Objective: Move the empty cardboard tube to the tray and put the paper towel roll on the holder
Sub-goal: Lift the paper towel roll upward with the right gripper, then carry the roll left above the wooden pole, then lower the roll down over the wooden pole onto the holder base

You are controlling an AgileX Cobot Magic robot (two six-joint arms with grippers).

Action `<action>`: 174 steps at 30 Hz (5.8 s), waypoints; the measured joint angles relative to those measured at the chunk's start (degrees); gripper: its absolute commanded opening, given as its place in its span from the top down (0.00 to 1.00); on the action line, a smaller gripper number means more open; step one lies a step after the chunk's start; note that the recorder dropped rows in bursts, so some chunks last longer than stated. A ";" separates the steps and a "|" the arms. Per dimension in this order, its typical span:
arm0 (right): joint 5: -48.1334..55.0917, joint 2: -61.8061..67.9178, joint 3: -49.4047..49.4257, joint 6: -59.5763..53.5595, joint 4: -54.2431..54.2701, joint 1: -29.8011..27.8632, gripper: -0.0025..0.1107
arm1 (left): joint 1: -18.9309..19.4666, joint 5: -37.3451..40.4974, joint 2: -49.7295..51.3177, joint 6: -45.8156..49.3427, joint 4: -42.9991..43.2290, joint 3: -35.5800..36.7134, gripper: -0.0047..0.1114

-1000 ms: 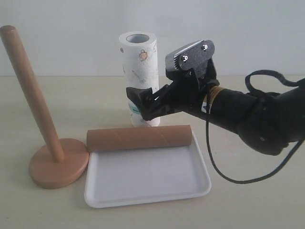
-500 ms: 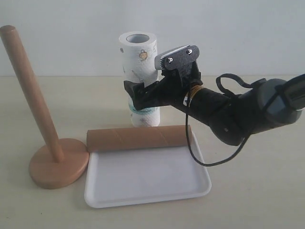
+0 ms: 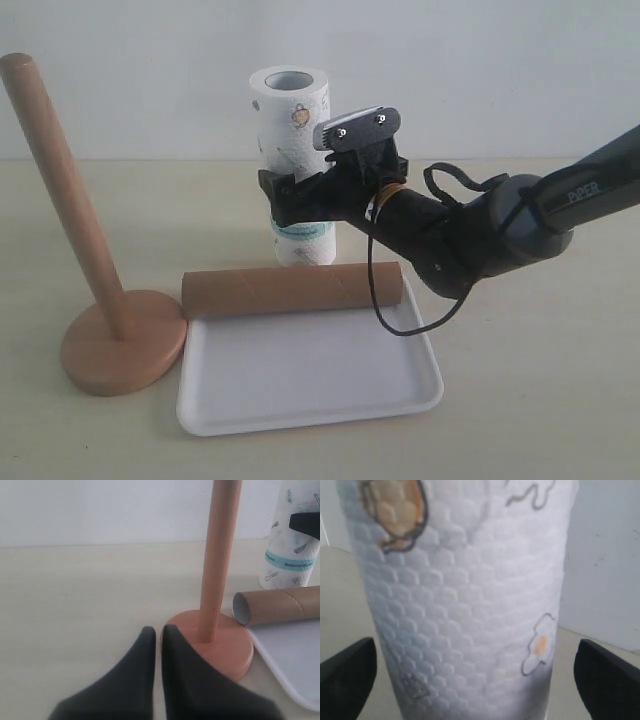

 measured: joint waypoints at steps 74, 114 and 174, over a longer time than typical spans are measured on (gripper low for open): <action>31.56 -30.81 -2.95 3.23 -1.97 2.35 0.98 | 0.00 0.00 0.00 0.00 0.00 0.00 0.92; 9.19 -31.68 -7.94 10.50 -2.91 20.52 0.98 | 0.00 0.00 0.00 0.00 0.00 0.00 0.92; 16.01 -2.87 -12.54 16.73 -8.92 20.61 0.98 | 0.00 0.00 0.00 0.00 0.00 0.00 0.92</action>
